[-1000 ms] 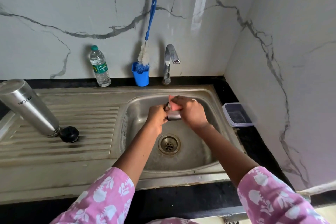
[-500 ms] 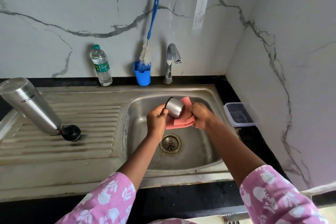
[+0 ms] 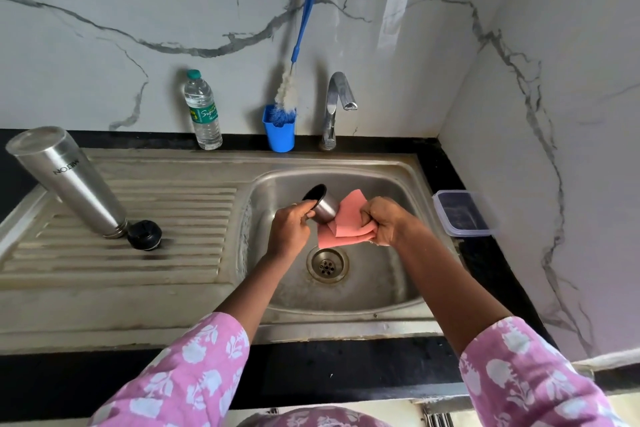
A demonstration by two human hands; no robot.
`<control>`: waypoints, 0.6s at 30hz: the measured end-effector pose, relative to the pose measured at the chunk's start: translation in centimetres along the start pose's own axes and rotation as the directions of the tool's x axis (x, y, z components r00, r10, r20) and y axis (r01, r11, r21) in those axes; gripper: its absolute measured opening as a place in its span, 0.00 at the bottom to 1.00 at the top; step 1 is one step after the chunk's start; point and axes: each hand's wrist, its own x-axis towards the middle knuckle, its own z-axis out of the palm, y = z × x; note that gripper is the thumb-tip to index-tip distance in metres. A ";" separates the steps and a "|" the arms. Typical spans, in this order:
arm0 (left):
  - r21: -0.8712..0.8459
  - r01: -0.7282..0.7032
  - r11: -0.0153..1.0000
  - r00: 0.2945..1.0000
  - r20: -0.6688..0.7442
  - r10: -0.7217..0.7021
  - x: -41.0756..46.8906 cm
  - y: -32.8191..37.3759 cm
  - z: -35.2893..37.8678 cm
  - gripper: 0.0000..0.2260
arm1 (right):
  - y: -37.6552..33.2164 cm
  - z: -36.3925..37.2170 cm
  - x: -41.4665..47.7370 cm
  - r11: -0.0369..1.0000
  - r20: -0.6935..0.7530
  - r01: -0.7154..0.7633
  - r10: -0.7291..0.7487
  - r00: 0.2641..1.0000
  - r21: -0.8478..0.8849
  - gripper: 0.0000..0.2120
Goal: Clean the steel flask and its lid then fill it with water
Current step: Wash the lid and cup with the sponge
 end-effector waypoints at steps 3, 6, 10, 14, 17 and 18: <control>0.006 0.130 0.992 0.990 -0.058 -0.129 -0.5 -0.2 0.0 0.14 | 0.1 0.1 0.0 1.000 0.034 0.013 -0.013 0.999 0.015 0.15; -0.160 0.442 0.883 0.891 -0.037 -0.453 -0.9 -0.8 0.0 0.12 | 0.3 0.2 0.2 0.994 0.089 0.059 -0.067 0.994 0.095 0.17; -0.760 0.614 0.216 0.585 0.254 -0.770 -0.2 -0.7 -1.1 0.27 | 1.1 0.2 1.5 0.958 0.038 0.082 -0.096 0.995 0.276 0.21; -0.810 0.583 0.065 0.530 0.319 -0.786 -0.6 -1.5 -3.0 0.33 | 2.3 1.4 2.4 0.934 0.021 0.105 -0.119 0.993 0.341 0.18; -0.751 0.635 0.179 0.533 0.258 -0.806 -1.4 -3.3 -3.4 0.36 | 3.2 3.1 2.6 0.916 0.032 0.092 -0.113 0.993 0.390 0.17; -0.729 0.648 0.222 0.521 0.212 -0.827 -1.7 -3.8 -3.6 0.35 | 3.4 3.6 2.8 0.911 0.031 0.093 -0.115 0.993 0.402 0.17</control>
